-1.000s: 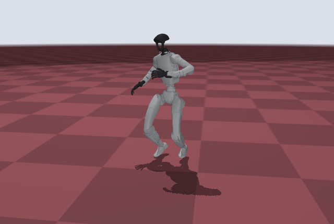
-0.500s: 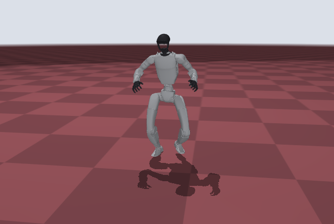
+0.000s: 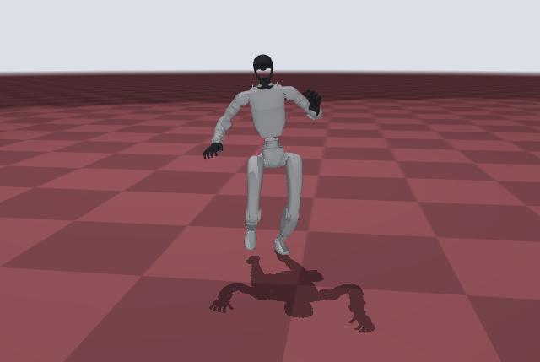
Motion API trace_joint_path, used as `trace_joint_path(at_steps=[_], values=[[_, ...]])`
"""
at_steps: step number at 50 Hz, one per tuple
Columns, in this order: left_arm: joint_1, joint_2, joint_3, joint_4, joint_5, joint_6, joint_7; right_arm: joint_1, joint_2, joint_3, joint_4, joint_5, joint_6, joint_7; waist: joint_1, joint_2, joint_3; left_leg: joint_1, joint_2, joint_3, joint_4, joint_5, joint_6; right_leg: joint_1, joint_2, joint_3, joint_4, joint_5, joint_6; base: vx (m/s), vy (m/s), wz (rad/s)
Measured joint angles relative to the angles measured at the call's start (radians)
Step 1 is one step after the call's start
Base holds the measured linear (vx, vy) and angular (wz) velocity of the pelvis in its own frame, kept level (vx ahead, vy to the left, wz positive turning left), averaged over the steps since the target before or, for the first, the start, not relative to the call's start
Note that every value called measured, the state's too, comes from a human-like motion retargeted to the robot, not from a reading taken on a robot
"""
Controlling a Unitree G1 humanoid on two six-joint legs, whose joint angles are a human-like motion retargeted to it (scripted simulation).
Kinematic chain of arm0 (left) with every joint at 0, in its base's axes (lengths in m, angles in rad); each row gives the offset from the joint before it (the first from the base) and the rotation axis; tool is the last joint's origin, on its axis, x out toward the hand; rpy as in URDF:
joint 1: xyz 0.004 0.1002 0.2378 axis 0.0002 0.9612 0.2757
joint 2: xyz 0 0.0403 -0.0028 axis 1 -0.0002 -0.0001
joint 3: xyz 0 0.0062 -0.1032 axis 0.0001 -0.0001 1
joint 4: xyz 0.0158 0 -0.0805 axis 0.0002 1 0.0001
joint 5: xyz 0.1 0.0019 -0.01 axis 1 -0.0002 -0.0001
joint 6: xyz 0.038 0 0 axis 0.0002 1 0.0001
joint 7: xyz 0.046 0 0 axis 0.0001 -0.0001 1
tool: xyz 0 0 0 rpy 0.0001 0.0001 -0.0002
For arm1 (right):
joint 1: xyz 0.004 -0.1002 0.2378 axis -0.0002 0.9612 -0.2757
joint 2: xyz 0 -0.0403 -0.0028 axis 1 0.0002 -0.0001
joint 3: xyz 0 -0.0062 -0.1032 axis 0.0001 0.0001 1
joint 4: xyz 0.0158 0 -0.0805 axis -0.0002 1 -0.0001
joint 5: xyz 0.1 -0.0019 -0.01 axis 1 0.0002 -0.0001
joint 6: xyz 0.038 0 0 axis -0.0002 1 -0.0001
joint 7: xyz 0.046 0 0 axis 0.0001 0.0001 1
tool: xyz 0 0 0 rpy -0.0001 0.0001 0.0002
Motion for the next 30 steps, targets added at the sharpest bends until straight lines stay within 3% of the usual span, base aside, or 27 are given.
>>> trace_joint_path(at_steps=[4, 7, 8, 10, 12, 15, 17, 21, 23, 25, 30], values=[[-0.218, 0.158, -0.022, 0.031, 0.019, 0.015, 0.095, -0.01, 0.052, 0.007, 0.269, -0.02, 0.064, 0.027, -0.081, 0.085, 0.067, 0.073, 0.027, -0.099, -0.022, -0.018, -0.043, -0.405, 0.215, 0.041, 0.573, 0.123, 0.046, -0.03, -0.12, 0.75], [-0.443, 0.292, -0.145, 0.061, 0.022, 0.017, 0.182, 0.014, 0.044, 0.014, 0.445, -0.021, 0.107, 0.042, -0.167, 0.135, 0.206, 0.195, 0.088, -0.142, 0.03, -0.055, -0.09, -0.816, 0.331, -0.006, 0.785, 0.137, 0.066, -0.02, -0.12, 0.19], [-0.529, 0.333, -0.207, 0.071, 0.027, 0.017, 0.213, 0.03, 0.029, 0.017, 0.491, -0.017, 0.117, 0.04, -0.201, 0.13, 0.27, 0.266, 0.1, -0.149, 0.049, -0.069, -0.105, -0.936, 0.354, -0.016, 0.798, 0.127, 0.075, 0.08, -0.08, 0.34], [-0.624, 0.378, -0.418, 0.086, 0.043, 0.019, 0.268, 0.199, 0.007, 0.053, 0.56, 0.009, 0.131, 0.029, -0.279, 0.057, 0.3, 0.497, 0.101, -0.186, 0.035, -0.082, -0.126, -0.985, 0.347, -0.022, 0.774, 0.009, 0.067, 0.18, -0.08, 0.97], [-0.685, 0.399, -0.567, 0.085, 0.064, 0.024, 0.305, 0.351, -0.024, 0.084, 0.593, 0.041, 0.15, 0.021, -0.353, -0.033, 0.3, 0.682, 0.103, -0.225, 0.013, -0.079, -0.132, -0.985, 0.326, -0.017, 0.71, -0.067, 0.07, 0.18, -0.06, 1.42], [-0.746, 0.429, -0.664, 0.077, 0.093, 0.032, 0.331, 0.489, -0.034, 0.076, 0.618, 0.079, 0.178, 0.028, -0.402, -0.107, 0.3, 0.8, 0.12, -0.23, -0.004, -0.076, -0.126, -0.985, 0.306, -0.006, 0.649, -0.063, 0.092, 0.12, -0.01, 0.64], [-0.789, 0.455, -0.665, 0.071, 0.107, 0.029, 0.313, 0.514, 0.011, 0.012, 0.619, 0.094, 0.188, 0.044, -0.366, -0.068, 0.3, 0.738, 0.141, -0.19, 0.015, -0.079, -0.119, -0.985, 0.298, -0.015, 0.632, 0.013, 0.116, 0.12, 0.01, -0.67], [-0.892, 0.508, -0.533, 0.071, 0.097, 0.01, 0.233, 0.384, 0.12, -0.19, 0.545, 0.125, 0.19, 0.075, -0.229, 0.117, 0.293, 0.389, 0.208, -0.08, 0.098, -0.079, -0.103, -0.961, 0.266, -0.034, 0.515, 0.261, 0.171, 0.13, 0.01, -1.23], [-0.843, 0.513, -0.436, 0.074, 0.07, 0.001, 0.178, 0.329, 0.133, -0.261, 0.47, 0.147, 0.189, 0.068, -0.179, 0.16, 0.227, 0.251, 0.206, -0.06, 0.099, -0.069, -0.084, -0.812, 0.224, -0.027, 0.389, 0.338, 0.186, 0.21, -0.06, -0.51], [-0.708, 0.491, -0.336, 0.065, 0.04, -0.009, 0.123, 0.327, 0.119, -0.309, 0.373, 0.171, 0.18, 0.042, -0.143, 0.156, 0.125, 0.177, 0.171, -0.052, 0.069, -0.059, -0.058, -0.604, 0.165, -0.004, 0.223, 0.365, 0.191, 0.3, -0.12, 0.08], [-0.319, 0.387, -0.13, 0.059, 0.002, -0.045, 0.012, 0.279, 0.05, -0.354, 0.154, 0.183, 0.119, -0.054, -0.087, 0.066, -0.025, 0.092, 0.114, -0.025, 0.038, -0.076, -0.01, -0.16, 0.073, 0.042, -0.304, 0.182, 0.2, 0.3, -0.2, 0.14]])
